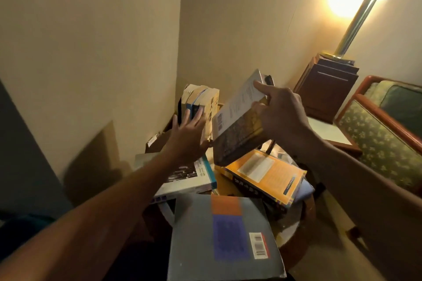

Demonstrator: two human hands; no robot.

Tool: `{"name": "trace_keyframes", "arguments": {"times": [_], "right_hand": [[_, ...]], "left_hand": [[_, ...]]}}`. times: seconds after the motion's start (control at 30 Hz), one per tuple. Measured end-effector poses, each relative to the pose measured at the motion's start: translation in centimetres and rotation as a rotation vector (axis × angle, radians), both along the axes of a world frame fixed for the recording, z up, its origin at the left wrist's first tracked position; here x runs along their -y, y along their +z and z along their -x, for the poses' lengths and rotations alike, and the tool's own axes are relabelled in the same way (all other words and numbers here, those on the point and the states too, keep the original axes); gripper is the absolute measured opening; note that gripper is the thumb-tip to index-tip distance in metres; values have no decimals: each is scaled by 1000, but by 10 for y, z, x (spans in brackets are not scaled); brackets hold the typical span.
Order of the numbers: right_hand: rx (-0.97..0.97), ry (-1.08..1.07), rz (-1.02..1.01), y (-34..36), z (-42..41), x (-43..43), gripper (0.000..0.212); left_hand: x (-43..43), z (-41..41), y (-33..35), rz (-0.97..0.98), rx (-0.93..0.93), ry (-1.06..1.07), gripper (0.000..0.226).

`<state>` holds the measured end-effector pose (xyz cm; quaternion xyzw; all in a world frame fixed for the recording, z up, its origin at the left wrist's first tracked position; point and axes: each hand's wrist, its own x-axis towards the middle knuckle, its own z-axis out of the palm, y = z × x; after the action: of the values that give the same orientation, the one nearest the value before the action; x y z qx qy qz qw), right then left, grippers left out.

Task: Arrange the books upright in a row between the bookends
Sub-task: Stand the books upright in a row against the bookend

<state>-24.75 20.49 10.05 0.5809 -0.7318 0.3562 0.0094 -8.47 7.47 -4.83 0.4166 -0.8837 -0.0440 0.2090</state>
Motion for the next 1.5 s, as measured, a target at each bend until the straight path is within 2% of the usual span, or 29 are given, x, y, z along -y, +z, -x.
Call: {"name": "trace_keyframes", "arguments": {"times": [0.1,0.37,0.57,0.83,0.93,1.1,1.3,1.5], "right_hand": [[-67,-51,-13,3,-4,33,56],[-105,-113,-83,-18,5,110,61],[-65,-143,-135,-38,16,146,63],[-47,-95,-158,-74,7,179,65],[-44,-102,-160,-74,1,189,65],[-83,-70,-181,-73,-8,198,66],[57,-106,-197,-77,-3,209,60],[29,-111,-270,-81,-8,215,76]], "left_hand": [[34,-3,24,129,-14,32,70],[91,-9,16,52,112,-41,90],[97,-7,-10,168,-11,18,85],[106,-10,-14,153,-146,7,63],[106,-14,-15,155,-163,10,64],[104,-13,-18,122,-142,33,80],[103,-11,-19,121,-165,51,77],[100,-9,-19,131,-192,17,76]]}}
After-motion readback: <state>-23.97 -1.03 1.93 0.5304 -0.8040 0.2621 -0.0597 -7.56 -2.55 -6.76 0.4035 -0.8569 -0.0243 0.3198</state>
